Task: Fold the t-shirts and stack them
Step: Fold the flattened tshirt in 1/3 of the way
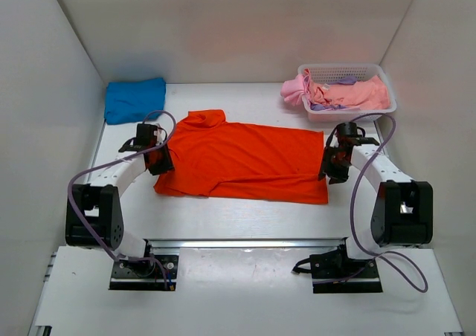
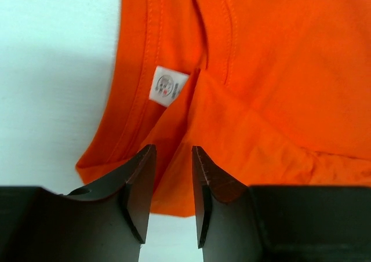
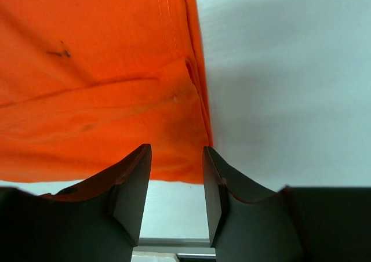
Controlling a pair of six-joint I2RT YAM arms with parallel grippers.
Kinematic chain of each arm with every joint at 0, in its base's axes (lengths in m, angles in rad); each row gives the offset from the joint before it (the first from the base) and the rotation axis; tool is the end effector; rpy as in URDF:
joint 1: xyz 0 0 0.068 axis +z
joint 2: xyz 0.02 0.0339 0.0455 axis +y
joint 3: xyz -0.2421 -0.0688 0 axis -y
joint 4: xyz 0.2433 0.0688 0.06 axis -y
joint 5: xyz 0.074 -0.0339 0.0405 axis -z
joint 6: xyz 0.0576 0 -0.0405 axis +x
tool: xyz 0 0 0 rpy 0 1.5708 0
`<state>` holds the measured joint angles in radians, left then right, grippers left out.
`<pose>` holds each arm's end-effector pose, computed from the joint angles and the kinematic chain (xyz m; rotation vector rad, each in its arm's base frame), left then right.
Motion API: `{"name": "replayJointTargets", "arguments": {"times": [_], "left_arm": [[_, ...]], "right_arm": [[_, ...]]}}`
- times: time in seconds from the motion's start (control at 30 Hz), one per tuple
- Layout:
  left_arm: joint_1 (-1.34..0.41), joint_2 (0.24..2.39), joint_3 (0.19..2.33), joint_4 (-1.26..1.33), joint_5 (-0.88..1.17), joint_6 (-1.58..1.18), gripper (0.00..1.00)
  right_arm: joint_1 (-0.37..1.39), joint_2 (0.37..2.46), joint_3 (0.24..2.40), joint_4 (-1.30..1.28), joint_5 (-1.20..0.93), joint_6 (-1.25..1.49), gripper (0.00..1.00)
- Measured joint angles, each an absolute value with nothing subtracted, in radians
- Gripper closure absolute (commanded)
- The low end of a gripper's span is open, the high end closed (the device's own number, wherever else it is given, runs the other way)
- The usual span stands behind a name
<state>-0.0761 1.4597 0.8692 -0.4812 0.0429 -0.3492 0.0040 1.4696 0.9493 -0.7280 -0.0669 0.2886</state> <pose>0.2906 -0.0246 0.1530 -0.3471 2.6329 -0.1985 0.2781 0.0050 0.1608 0.3858 2.8015 0.1607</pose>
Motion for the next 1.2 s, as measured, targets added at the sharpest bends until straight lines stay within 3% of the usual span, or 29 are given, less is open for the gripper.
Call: {"name": "replayJointTargets", "arguments": {"times": [0.33,0.43,0.5,0.57,0.8,0.9,1.2], "left_arm": [[-0.083,1.536,0.927,-0.429,0.08,-0.376,0.59],[-0.089,1.559,0.931,-0.421,0.09,-0.384,0.77],[-0.089,1.574,0.931,-0.418,0.096,-0.385,0.91],[-0.091,1.589,0.931,-0.416,0.101,-0.382,1.0],[-0.093,1.605,0.944,-0.416,0.106,-0.378,1.0],[-0.094,1.605,0.968,-0.415,0.106,-0.376,1.0],[-0.094,1.604,1.016,-0.419,0.113,-0.371,1.0]], "right_arm": [[-0.004,1.557,0.962,-0.646,-0.092,0.297,0.62],[-0.022,1.565,0.962,-0.616,-0.103,0.307,0.64],[-0.029,1.568,0.962,-0.599,-0.107,0.313,0.76],[-0.036,1.568,0.961,-0.584,-0.113,0.321,0.77],[-0.048,1.592,0.956,-0.548,-0.138,0.327,0.78],[-0.046,1.608,0.956,-0.546,-0.139,0.33,1.0],[-0.033,1.596,0.956,-0.57,-0.11,0.345,1.0]]}}
